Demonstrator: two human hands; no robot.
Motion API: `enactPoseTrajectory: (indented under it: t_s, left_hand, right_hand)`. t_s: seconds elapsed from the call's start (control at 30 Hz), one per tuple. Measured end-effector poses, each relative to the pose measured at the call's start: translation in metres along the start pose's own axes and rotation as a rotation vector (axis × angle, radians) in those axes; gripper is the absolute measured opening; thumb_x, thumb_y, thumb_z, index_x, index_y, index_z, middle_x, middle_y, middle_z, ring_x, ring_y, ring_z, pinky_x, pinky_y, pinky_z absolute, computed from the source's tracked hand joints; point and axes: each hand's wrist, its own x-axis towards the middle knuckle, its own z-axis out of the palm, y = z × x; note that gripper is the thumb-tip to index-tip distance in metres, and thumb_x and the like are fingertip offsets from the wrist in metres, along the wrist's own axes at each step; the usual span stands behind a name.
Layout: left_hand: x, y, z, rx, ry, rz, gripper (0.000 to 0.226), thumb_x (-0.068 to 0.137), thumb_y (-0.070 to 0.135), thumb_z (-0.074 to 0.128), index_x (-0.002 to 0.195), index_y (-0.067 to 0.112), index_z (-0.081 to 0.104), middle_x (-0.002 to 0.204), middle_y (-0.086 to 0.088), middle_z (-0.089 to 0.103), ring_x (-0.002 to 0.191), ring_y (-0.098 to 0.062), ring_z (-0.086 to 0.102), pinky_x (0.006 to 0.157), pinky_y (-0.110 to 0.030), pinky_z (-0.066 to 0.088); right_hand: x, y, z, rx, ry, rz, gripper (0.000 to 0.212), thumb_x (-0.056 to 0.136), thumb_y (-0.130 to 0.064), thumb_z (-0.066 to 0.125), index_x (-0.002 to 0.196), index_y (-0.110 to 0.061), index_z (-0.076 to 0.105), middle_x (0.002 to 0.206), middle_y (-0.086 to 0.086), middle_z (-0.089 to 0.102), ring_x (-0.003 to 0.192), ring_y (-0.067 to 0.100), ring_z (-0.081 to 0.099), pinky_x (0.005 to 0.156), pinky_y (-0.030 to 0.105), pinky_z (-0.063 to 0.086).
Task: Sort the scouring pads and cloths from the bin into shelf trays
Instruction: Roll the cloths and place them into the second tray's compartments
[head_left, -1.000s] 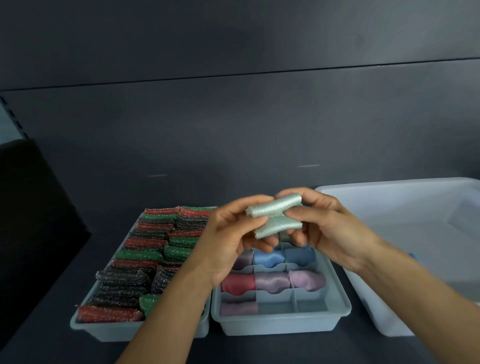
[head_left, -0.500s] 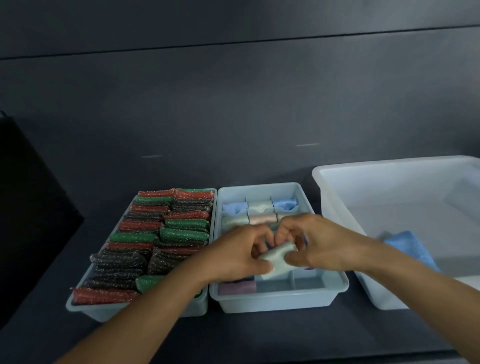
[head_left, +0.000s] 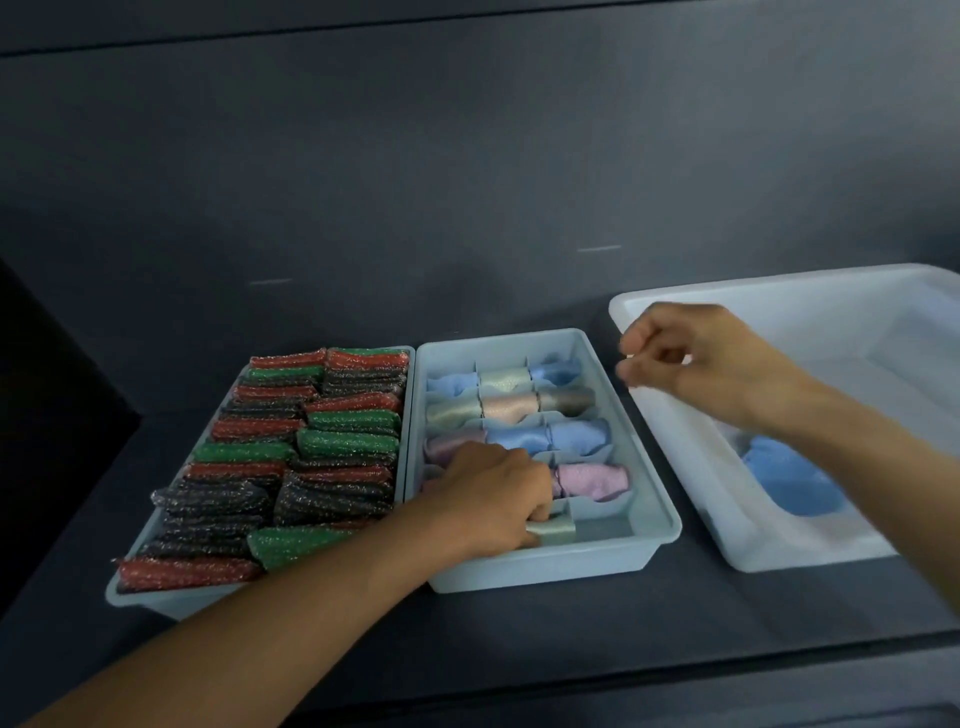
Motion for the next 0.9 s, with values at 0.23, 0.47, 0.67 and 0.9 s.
enactPoseTrajectory:
  t_s: [0.23,0.47,0.67,0.9]
  left_hand:
    - [0.008,-0.006,-0.005,-0.135,-0.09,-0.022,0.019,0.082,0.042,0.072,0.095,0.028,0.075,0.089,0.013,0.073,0.082,-0.006,0.064,0.061,-0.025,0.041]
    - [0.019,-0.013,-0.039,-0.504,0.156,-0.135,0.022,0.08,0.051,0.068,0.076,0.03,0.073,0.067,0.013,0.071,0.07,-0.009,0.067,0.07,-0.033,0.055]
    - [0.003,-0.004,-0.056,-1.158,0.392,-0.066,0.014,0.091,0.025,0.066,0.089,0.014,0.074,0.079,-0.004,0.075,0.051,-0.014,0.054,0.049,-0.017,0.041]
    - [0.027,0.016,-0.07,-1.241,0.552,-0.059,0.056,0.072,0.041,0.078,0.124,0.03,0.059,0.121,0.013,0.065,0.113,0.0,0.059,0.089,-0.017,0.049]
  right_hand:
    - [0.0,0.074,-0.066,-0.484,-0.334,0.235,0.032,0.073,-0.01,0.075,0.093,-0.032,0.063,0.102,-0.001,0.067,0.085,0.018,0.062,0.078,0.029,0.05]
    - [-0.004,0.115,-0.057,-0.745,-0.485,0.642,0.071,0.075,-0.025,0.076,0.134,-0.007,0.042,0.118,0.011,0.058,0.098,0.026,0.063,0.063,0.029,0.054]
    - [-0.003,0.09,-0.074,-0.187,-0.212,0.323,0.013,0.072,-0.01,0.075,0.072,-0.007,0.063,0.065,0.004,0.054,0.059,0.014,0.049,0.05,0.018,0.038]
    - [0.0,-0.013,-0.09,0.438,-0.102,-0.009,0.015,0.073,-0.009,0.075,0.082,-0.014,0.064,0.072,-0.001,0.059,0.064,0.01,0.052,0.053,0.019,0.039]
